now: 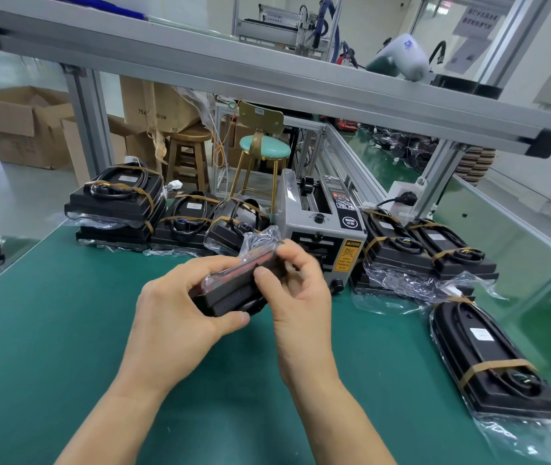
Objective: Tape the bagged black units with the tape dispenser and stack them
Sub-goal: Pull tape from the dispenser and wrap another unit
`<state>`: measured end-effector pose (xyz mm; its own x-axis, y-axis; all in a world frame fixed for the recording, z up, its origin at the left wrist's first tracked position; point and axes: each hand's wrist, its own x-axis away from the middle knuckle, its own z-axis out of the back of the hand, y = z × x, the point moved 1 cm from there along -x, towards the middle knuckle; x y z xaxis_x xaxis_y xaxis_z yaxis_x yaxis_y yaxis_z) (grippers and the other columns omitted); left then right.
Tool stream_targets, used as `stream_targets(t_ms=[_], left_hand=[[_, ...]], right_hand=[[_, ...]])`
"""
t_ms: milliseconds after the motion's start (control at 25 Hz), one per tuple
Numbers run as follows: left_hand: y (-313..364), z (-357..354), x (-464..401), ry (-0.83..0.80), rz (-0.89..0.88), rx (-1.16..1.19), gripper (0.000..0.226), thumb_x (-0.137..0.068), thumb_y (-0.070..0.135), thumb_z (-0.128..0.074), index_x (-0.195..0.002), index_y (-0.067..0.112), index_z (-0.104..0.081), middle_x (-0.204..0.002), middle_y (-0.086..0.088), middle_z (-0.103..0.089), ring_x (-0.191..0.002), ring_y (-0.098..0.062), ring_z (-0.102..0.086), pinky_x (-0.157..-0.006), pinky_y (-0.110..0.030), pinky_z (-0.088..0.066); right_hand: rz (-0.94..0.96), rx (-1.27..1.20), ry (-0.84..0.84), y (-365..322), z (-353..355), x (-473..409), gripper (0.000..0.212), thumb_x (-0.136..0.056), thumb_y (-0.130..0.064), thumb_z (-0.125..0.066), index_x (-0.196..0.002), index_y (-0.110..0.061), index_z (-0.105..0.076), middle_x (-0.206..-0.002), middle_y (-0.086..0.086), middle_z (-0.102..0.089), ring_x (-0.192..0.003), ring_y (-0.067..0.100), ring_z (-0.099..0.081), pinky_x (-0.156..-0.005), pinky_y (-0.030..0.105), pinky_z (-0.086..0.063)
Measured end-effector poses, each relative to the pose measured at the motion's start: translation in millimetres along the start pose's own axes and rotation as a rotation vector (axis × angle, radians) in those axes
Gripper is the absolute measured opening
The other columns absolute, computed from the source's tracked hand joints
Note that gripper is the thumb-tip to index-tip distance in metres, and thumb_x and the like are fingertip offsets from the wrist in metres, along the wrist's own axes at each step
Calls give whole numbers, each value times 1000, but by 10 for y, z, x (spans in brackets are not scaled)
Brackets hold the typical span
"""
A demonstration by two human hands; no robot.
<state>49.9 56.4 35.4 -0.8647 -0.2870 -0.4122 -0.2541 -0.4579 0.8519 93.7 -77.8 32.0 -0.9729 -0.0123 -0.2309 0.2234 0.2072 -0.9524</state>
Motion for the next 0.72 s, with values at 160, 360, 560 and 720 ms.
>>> stream_targets(t_ms=[160, 360, 560, 720], left_hand=[[-1, 12, 0, -4, 2, 12, 64, -46, 8, -90, -96, 42, -69, -90, 25, -69, -82, -1, -64, -72, -5, -43], [-16, 76, -10, 5, -1, 48, 63, -47, 5, -89, -95, 40, -70, -87, 23, -70, -76, 4, -64, -69, -2, -43], [-7, 99, -20, -24, -2, 58, 63, -47, 3, -90, -95, 38, -71, -86, 22, -71, -77, 3, -65, -69, -1, -42], [1, 65, -12, -42, -17, 13, 65, -47, 4, -91, -97, 40, -70, -89, 23, -70, -83, -1, -64, -73, -5, -44]], right_hand=[[-98, -154, -20, 16, -48, 29, 38, -89, 5, -58, -116, -21, -51, -103, -11, -69, -98, -5, -63, -80, 9, -47], [-88, -81, -135, -34, -68, 46, 57, -71, -5, -75, -116, -31, -52, -121, -2, -62, -109, 4, -61, -87, 18, -49], [263, 409, -137, -251, 114, -58, 20, -83, -10, -71, -92, -27, -73, -121, -9, -53, -118, 1, -49, -102, 18, -35], [393, 682, -259, -347, 179, -197, 12, -79, -20, -71, -88, -22, -78, -108, -11, -55, -115, 22, -51, -103, 45, -36]])
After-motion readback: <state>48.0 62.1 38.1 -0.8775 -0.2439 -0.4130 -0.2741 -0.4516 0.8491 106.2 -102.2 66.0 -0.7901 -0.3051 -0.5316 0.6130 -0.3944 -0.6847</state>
